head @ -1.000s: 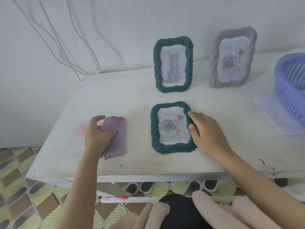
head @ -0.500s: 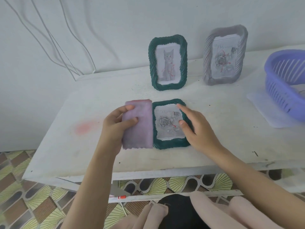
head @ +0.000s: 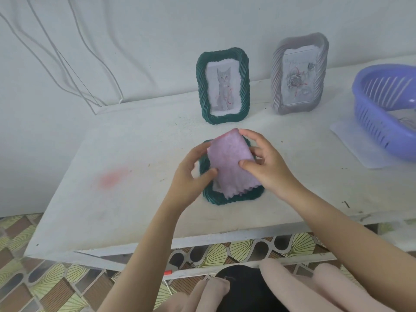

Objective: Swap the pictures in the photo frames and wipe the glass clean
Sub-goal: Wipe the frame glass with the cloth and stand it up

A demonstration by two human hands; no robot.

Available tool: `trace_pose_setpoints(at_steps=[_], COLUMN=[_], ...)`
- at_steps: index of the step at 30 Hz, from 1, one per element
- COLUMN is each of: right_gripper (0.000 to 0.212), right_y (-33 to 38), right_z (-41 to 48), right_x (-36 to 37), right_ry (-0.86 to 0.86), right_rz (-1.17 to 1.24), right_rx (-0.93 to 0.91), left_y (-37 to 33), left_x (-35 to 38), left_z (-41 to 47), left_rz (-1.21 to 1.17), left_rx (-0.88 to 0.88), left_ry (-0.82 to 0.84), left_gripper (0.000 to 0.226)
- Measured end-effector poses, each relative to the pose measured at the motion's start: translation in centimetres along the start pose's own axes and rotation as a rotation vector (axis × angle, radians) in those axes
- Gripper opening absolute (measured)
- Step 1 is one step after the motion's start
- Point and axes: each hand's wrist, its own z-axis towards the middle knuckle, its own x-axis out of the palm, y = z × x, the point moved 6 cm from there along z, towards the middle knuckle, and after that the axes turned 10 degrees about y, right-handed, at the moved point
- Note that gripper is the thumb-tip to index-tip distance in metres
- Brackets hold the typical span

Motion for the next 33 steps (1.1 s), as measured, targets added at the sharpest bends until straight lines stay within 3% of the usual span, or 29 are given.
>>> trace_pose_setpoints(at_steps=[3,6,8,10,13,23,28,33], right_gripper=[0.059,0.054,0.048,0.057,0.076,0.056,0.047,0.052], right_y=[-0.7,-0.4,0.0,-0.1,-2.0,-2.9,-2.0,-1.7], right_z=[0.1,-0.1,-0.3,-0.4,-0.4,3.5,2.2,-2.3], right_x=[-0.6,-0.5,0.4,1.8,3.1,2.8,4.0,3.7], right_ry=[-0.014,-0.098,-0.096,0.021,0.221,0.221,0.37,0.444], right_rz=[-0.308,-0.824,-0.924,-0.979,-1.097,-1.101,-1.006,-0.977], right_rx=[0.034,-0.043,-0.108,-0.103,0.063,0.071,-0.064,-0.122], left_y=[1.6,2.9,3.3,3.8,4.2,4.1,4.2,4.6], left_x=[0.5,0.9,1.1,0.9,0.6,0.5,0.4,0.4], left_z=[-0.5,-0.7,-0.8,-1.0,-1.1,-1.2,-1.1,-1.0], left_rz=[0.281,0.463,0.567,0.713,0.781,0.809,0.823,0.83], left_rx=[-0.058,-0.09,-0.087,-0.109,-0.119,-0.077,-0.08,-0.094], left_ry=[0.105,0.183,0.185,0.163,0.167,0.2,0.2,0.189], left_gripper=[0.07,0.084,0.094,0.103,0.107,0.112,0.116,0.118])
